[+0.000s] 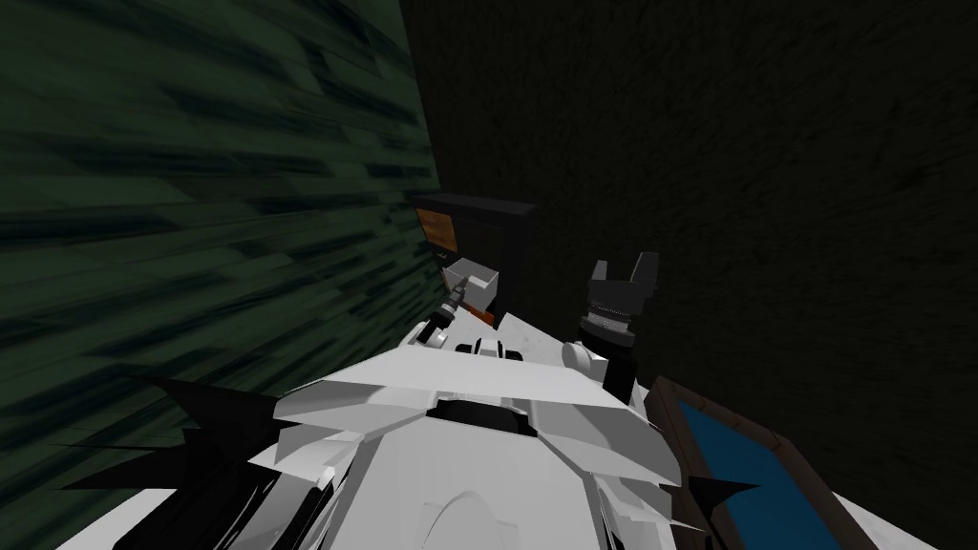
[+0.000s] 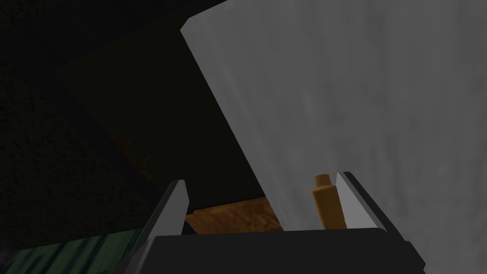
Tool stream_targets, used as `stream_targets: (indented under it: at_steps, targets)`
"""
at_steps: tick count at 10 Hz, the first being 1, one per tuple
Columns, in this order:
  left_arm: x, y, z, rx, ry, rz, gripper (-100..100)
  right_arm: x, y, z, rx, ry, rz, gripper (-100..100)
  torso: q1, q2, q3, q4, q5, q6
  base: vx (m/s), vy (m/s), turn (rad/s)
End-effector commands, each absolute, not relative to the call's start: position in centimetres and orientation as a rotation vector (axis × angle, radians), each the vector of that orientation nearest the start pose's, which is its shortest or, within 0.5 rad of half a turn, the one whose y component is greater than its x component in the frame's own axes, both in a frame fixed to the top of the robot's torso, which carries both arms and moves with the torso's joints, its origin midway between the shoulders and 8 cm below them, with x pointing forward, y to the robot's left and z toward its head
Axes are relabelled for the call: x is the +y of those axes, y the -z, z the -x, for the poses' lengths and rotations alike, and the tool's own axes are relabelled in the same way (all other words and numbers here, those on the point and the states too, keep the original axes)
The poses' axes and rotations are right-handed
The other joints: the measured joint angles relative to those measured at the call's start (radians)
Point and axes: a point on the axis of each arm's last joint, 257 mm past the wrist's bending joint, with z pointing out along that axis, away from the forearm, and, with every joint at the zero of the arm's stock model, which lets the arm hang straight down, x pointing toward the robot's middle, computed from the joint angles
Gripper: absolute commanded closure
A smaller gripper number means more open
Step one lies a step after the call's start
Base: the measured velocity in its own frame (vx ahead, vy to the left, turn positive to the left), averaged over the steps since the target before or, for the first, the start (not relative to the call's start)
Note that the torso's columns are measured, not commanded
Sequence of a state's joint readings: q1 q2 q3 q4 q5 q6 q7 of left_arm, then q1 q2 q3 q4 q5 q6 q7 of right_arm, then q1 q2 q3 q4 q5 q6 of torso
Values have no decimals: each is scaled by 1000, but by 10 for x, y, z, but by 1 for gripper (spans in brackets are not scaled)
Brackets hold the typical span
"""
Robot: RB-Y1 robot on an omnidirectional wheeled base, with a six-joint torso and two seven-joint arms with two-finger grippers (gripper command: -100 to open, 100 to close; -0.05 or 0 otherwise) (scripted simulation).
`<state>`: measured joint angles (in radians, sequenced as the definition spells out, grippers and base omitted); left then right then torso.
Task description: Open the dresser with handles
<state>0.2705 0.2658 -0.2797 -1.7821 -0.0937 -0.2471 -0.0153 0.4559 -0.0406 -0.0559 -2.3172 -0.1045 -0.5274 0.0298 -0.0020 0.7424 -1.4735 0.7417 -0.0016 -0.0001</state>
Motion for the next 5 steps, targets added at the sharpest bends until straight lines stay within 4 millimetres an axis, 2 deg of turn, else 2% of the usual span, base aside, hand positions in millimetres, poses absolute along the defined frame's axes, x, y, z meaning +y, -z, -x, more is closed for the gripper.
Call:
stream_targets:
  at_steps: [1, 5]
  targets:
    - [157, 215, -445, 1399, 1264, 742, 0, -297, -62, -329, 513, -1326, -589, 0, 0, -1, -1, -1, 1, 0, 0, 0, 0]
    - [158, 218, -444, 1404, 1260, 747, 0, -297, -62, -329, 513, -1326, -589, 0, 2, -4, -2, -3, 1, 0, 0, 0, 0]
